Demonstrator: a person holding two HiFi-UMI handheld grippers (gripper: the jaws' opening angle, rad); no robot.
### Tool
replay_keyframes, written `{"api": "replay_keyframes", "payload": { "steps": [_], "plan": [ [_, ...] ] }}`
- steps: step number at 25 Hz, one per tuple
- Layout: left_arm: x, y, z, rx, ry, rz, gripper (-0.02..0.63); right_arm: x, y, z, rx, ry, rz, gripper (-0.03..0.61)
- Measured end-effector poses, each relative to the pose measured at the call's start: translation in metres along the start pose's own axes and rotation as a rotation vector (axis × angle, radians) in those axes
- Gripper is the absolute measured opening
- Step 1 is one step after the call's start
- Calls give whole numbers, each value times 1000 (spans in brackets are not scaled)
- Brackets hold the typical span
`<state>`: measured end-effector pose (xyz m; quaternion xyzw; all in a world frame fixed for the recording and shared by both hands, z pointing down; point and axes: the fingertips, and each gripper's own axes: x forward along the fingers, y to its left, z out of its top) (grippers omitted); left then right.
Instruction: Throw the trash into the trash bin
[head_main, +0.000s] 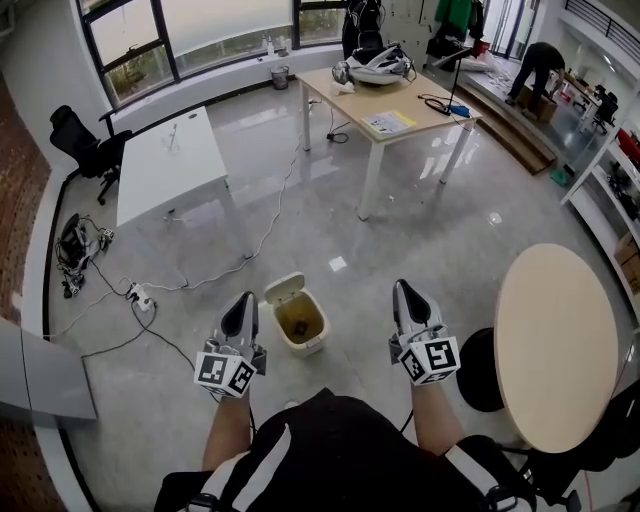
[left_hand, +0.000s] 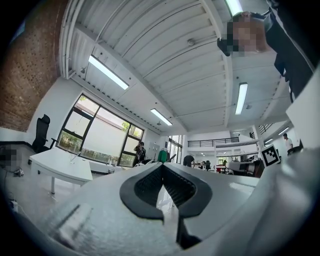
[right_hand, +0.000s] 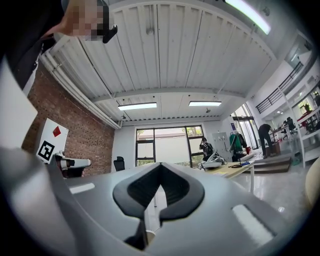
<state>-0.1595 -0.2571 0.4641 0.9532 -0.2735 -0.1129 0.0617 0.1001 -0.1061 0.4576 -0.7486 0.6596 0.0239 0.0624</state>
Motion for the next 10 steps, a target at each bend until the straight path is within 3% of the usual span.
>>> {"api": "replay_keyframes", "payload": {
  "steps": [10],
  "plan": [
    [-4,3,6,20,9,-1,3,8,16,-10,-2,18,21,5]
  ]
}}
